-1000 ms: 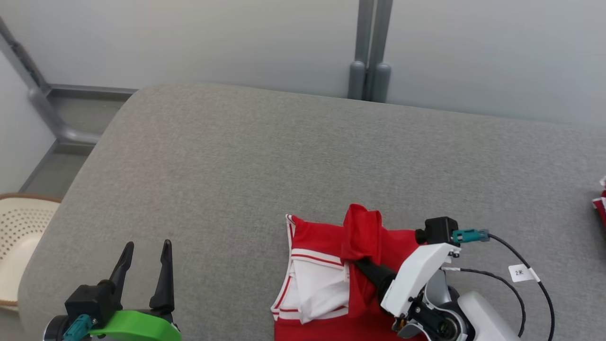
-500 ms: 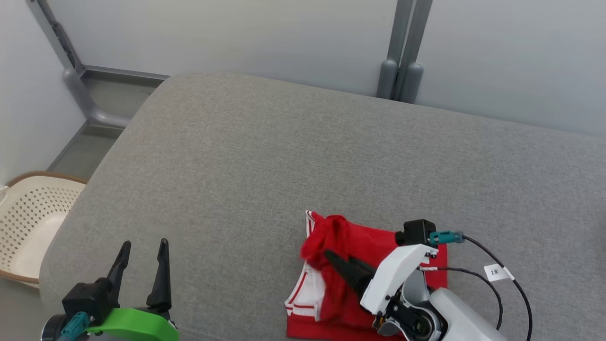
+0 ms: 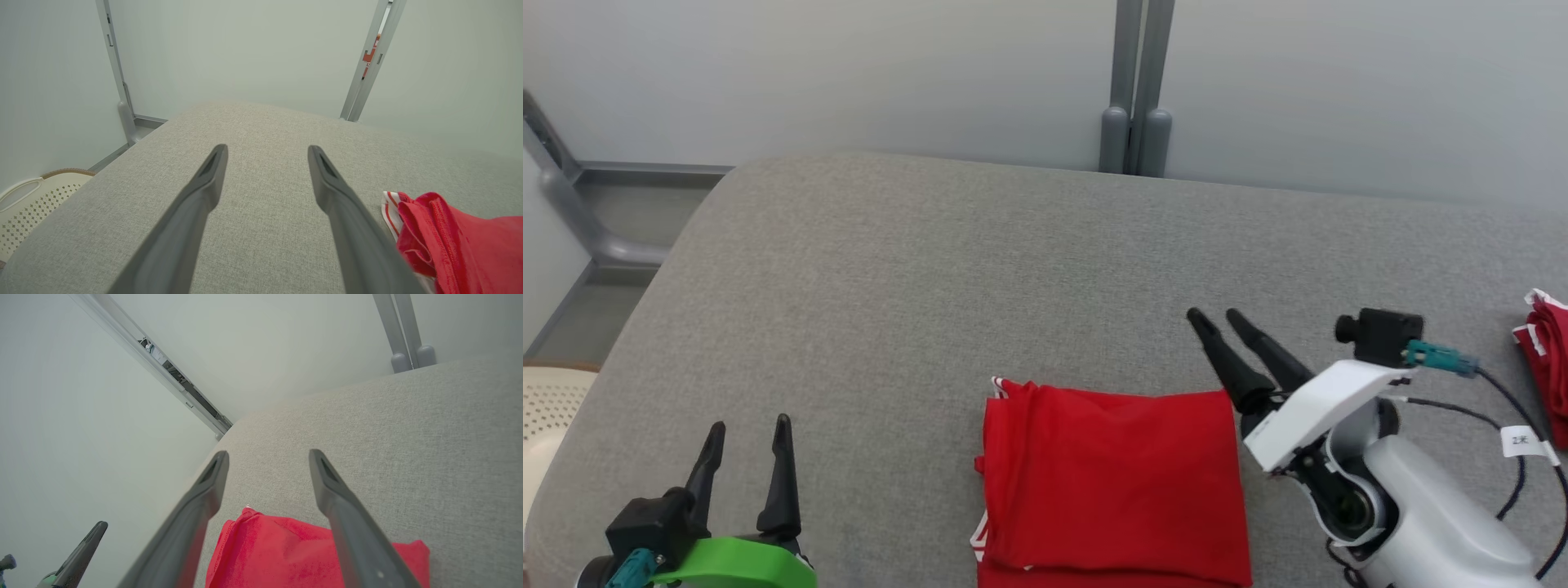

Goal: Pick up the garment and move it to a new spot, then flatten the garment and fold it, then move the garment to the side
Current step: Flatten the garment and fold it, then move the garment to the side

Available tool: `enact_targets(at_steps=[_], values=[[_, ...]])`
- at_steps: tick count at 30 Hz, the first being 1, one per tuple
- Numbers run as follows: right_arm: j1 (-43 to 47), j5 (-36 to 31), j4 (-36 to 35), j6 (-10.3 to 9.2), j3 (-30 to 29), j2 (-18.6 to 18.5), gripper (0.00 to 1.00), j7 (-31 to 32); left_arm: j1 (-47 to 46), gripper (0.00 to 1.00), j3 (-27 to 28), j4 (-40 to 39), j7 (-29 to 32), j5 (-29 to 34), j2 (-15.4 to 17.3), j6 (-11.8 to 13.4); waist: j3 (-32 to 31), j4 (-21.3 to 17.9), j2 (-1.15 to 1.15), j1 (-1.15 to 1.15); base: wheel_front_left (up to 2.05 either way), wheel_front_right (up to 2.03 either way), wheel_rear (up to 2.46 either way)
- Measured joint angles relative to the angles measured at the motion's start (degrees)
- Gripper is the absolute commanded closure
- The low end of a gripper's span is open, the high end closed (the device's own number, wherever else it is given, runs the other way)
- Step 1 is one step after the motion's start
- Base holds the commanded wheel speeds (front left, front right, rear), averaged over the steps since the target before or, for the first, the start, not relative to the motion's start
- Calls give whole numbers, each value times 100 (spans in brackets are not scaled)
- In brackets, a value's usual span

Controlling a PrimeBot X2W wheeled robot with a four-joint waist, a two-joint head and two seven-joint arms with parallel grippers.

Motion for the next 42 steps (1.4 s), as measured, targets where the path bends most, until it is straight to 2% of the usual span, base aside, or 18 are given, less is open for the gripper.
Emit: enact_targets(at_steps=[3,10,18,26,37,42], values=[[34,-327,-182,0,-200,-377,0,-404,44,0,140,-133,-2,55,-18,23,-30,-181,0,0,0,0,0],[151,-828,-300,1,-582,-608,0,-966,85,0,417,-441,-9,378,-141,-47,-53,-645,0,0,0,0,0],[450,-1614,-3,1,-849,-409,0,-1158,163,0,693,-467,-9,706,-269,-190,-68,-1164,0,0,0,0,0],[696,-2251,-13,1,-1037,-199,0,-1184,166,0,849,-386,-9,849,-408,-337,-68,-1526,0,0,0,0,0],[755,-2608,76,1,-976,-70,0,-1185,164,0,1039,-260,-9,904,-534,-490,-25,-1632,0,0,0,0,0],[614,-2519,297,1,-622,-20,0,-1046,166,0,1082,-281,-9,1016,-564,-491,-18,-1619,0,0,0,0,0]])
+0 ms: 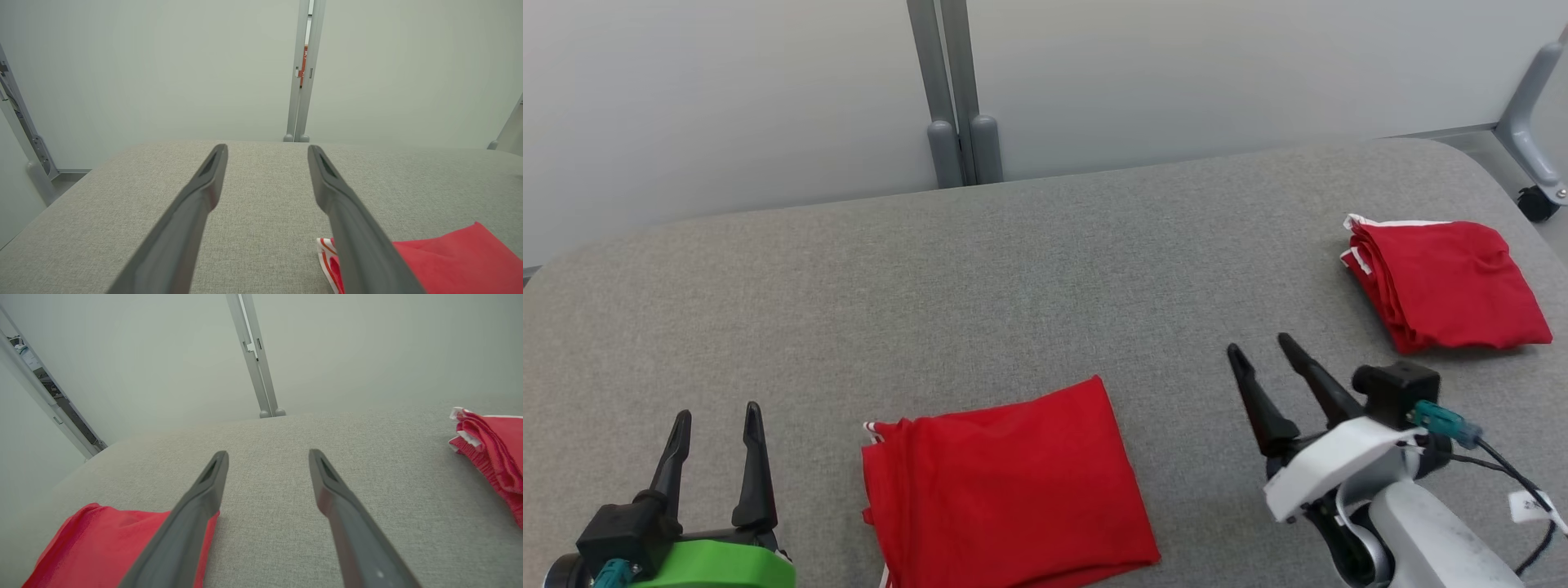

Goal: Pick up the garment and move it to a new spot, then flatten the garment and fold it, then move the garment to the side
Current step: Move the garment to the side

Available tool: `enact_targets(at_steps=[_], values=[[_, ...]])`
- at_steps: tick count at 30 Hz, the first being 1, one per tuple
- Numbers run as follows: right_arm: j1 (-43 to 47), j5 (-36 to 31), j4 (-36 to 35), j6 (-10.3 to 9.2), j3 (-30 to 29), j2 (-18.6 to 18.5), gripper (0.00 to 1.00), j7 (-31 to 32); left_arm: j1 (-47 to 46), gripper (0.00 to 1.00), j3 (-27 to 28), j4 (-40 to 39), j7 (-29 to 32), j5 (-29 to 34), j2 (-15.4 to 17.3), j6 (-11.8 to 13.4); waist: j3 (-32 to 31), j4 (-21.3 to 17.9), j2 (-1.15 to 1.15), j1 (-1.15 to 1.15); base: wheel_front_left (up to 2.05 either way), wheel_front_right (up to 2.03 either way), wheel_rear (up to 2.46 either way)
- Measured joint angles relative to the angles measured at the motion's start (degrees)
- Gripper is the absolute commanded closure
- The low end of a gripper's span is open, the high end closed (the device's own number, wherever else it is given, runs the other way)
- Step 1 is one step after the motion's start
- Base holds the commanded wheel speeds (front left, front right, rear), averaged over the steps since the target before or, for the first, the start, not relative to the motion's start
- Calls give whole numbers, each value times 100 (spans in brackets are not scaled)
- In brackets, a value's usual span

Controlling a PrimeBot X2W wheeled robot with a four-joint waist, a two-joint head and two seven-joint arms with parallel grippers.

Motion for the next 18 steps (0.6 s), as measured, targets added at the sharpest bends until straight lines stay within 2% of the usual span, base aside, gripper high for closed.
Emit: enact_targets(at_steps=[10,13,18], values=[[-847,575,531,0,1034,265,0,1190,47,0,-1,37,0,111,54,-59,86,180,0,0,0,0,0],[-935,725,843,0,1178,368,0,1600,43,0,-48,56,0,129,52,-101,114,302,0,0,0,0,0],[-1045,903,1428,0,1035,541,0,2230,-9,0,-118,124,2,125,11,-102,193,525,0,0,0,0,0]])
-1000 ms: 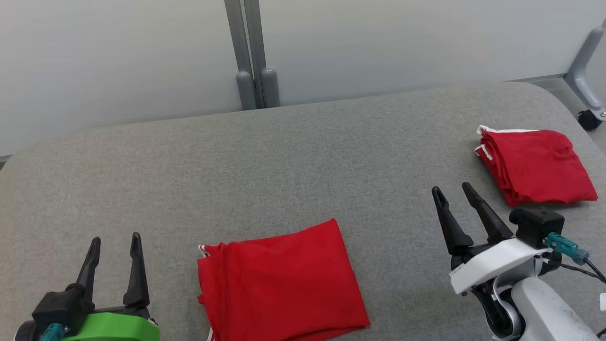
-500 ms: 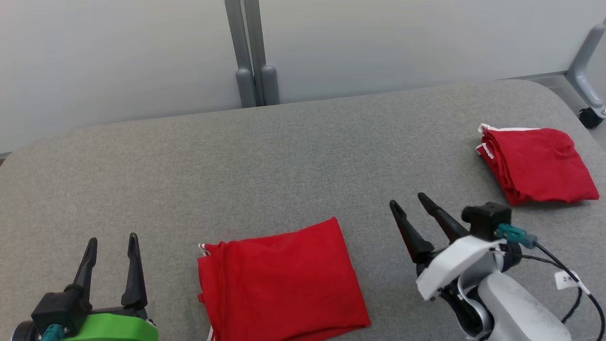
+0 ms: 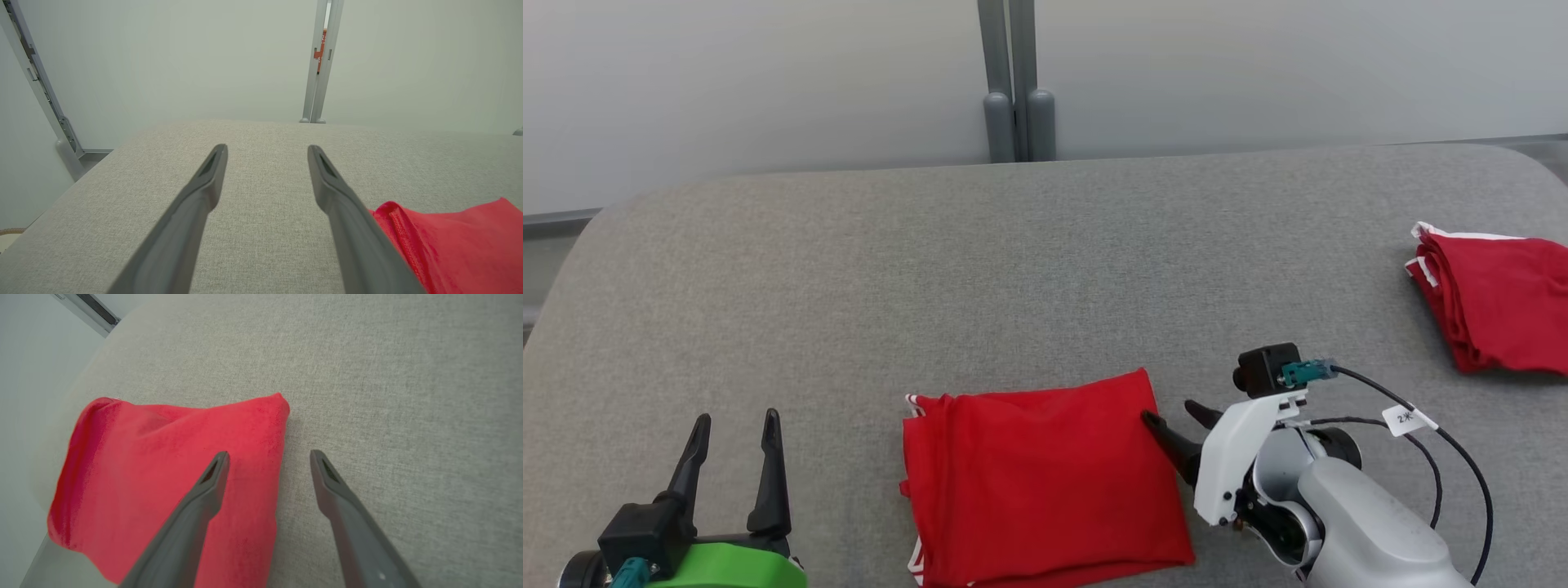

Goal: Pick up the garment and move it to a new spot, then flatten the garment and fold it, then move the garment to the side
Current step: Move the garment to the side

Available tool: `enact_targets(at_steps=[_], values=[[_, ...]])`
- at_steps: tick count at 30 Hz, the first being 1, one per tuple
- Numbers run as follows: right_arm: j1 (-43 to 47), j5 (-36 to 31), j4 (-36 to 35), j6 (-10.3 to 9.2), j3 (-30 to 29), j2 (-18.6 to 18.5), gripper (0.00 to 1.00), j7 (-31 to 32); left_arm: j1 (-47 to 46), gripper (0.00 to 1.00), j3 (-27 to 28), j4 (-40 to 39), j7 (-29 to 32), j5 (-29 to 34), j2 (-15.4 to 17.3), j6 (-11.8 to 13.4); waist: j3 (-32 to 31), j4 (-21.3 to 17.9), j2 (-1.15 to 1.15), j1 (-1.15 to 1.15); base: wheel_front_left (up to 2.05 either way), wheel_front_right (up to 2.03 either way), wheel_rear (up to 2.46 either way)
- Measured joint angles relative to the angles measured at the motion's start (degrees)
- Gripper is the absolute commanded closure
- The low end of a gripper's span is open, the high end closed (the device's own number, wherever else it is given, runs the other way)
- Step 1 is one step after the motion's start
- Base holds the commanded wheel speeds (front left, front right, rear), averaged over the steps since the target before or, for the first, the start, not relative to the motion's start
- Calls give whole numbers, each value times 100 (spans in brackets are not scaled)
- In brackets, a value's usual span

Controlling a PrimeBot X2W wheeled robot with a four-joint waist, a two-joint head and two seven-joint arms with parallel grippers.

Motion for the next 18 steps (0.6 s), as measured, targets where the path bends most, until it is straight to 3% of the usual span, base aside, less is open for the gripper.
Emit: enact_targets(at_steps=[6,12,13,14,15,18], values=[[-30,85,697,0,-261,233,0,746,-96,0,-31,75,0,-18,0,-23,127,251,0,0,0,0,0],[-79,334,693,0,-323,341,0,1148,-133,0,-42,138,-1,-18,0,-24,208,378,0,0,0,0,0],[-76,342,648,-1,-308,346,6,1136,-136,0,-42,160,-1,-19,1,-24,209,377,0,0,0,0,0],[-71,352,603,-1,-289,356,60,1095,-138,0,-44,171,0,-19,0,-24,205,372,0,0,0,0,0],[-66,350,557,-1,-258,367,97,1023,-143,0,-51,176,-1,-19,-1,-26,195,360,0,0,0,0,0],[-60,347,447,0,-219,354,100,793,-151,0,-56,189,-1,-19,0,-33,162,299,0,0,0,0,0]])
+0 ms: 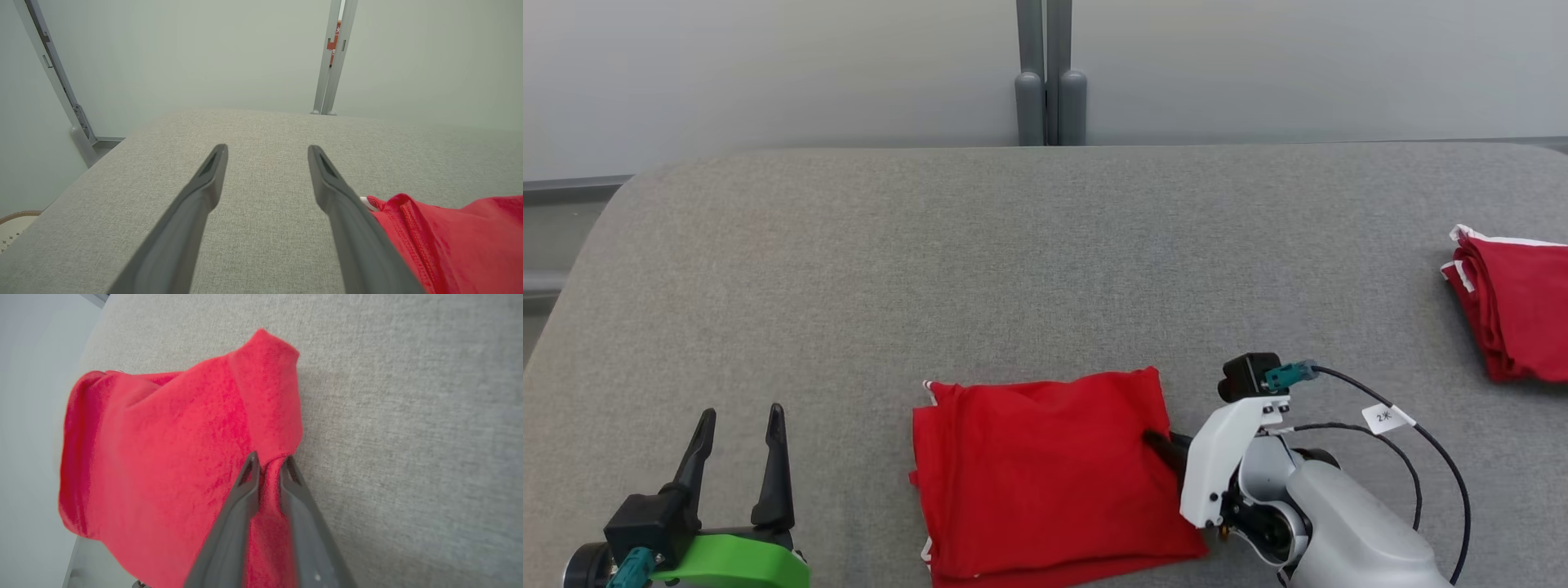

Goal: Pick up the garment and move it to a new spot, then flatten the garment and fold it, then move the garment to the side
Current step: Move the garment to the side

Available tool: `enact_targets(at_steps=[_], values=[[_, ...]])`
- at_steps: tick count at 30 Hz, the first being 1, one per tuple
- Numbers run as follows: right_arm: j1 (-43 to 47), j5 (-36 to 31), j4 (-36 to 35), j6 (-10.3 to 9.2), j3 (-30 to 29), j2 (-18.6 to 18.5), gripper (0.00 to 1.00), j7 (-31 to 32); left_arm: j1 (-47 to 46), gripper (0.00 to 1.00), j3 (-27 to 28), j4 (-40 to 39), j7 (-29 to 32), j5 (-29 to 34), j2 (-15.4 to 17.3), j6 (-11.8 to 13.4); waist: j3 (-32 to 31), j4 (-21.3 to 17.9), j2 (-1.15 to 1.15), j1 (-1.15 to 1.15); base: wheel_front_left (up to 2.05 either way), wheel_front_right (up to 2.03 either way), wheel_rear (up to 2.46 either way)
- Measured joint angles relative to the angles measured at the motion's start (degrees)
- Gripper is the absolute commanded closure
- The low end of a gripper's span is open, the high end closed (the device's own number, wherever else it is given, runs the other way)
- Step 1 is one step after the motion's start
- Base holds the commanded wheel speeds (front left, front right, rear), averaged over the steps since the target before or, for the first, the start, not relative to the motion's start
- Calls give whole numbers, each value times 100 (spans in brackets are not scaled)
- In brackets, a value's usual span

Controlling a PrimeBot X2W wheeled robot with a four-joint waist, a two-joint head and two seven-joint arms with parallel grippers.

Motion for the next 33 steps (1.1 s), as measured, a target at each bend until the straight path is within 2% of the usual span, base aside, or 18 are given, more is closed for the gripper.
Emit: enact_targets(at_steps=[5,14,26,33], values=[[-63,-24,-149,2,12,-194,100,-345,-1,0,-41,-33,-1,3,-4,-19,-51,-192,0,0,0,0,0],[-422,-108,-271,2,-54,-740,100,-358,-172,0,-261,-174,-1,89,-146,-112,-33,-821,0,0,0,0,0],[-576,-16,-560,2,-46,-698,100,-569,-529,0,-506,-140,-1,266,-267,-236,130,-1956,0,0,0,0,0],[-654,81,-612,1,-8,-679,100,-745,-693,0,-703,-29,-2,337,-264,-304,367,-2361,0,0,0,0,0]])
